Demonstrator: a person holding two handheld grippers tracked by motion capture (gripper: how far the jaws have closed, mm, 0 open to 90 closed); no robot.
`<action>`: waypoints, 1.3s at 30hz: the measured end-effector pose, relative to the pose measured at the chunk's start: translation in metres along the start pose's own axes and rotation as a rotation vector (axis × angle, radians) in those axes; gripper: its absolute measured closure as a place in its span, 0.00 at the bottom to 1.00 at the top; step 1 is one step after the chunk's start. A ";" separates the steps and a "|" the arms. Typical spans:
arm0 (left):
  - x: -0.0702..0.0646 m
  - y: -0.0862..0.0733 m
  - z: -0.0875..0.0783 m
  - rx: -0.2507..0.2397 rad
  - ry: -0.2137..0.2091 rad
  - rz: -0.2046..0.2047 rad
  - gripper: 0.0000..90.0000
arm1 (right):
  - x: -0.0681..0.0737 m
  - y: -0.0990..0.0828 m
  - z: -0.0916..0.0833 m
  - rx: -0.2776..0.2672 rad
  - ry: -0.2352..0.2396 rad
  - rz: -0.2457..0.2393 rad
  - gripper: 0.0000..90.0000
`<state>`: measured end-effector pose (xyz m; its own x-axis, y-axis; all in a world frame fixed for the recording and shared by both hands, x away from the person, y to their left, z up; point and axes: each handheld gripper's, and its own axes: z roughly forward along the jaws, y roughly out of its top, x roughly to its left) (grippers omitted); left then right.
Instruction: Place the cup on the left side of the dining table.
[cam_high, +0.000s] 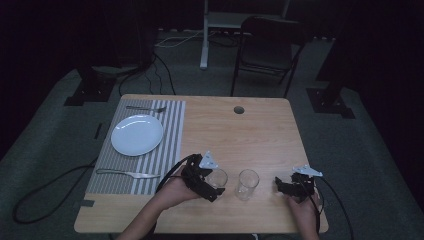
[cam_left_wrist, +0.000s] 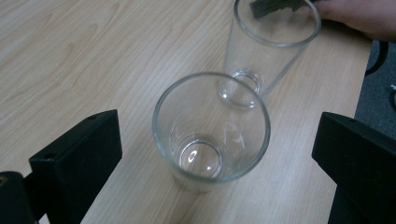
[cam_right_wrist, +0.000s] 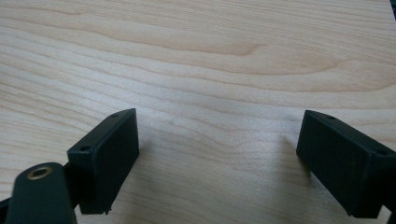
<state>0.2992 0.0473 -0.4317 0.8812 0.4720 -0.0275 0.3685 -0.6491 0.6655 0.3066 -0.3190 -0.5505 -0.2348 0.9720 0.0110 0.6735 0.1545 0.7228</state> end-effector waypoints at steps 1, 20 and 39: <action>-0.001 0.002 0.001 0.012 0.005 0.006 0.02 | 0.000 0.000 0.000 0.000 0.000 0.000 0.14; -0.001 0.017 0.021 0.160 0.044 0.024 0.15 | 0.000 0.000 0.000 0.000 0.001 -0.001 0.14; 0.000 0.023 0.033 0.222 0.017 0.087 0.32 | 0.000 0.000 0.000 0.000 0.001 -0.001 0.14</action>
<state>0.3175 0.0129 -0.4408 0.9080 0.4173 0.0372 0.3488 -0.8022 0.4845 0.3063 -0.3191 -0.5505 -0.2360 0.9717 0.0114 0.6735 0.1551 0.7227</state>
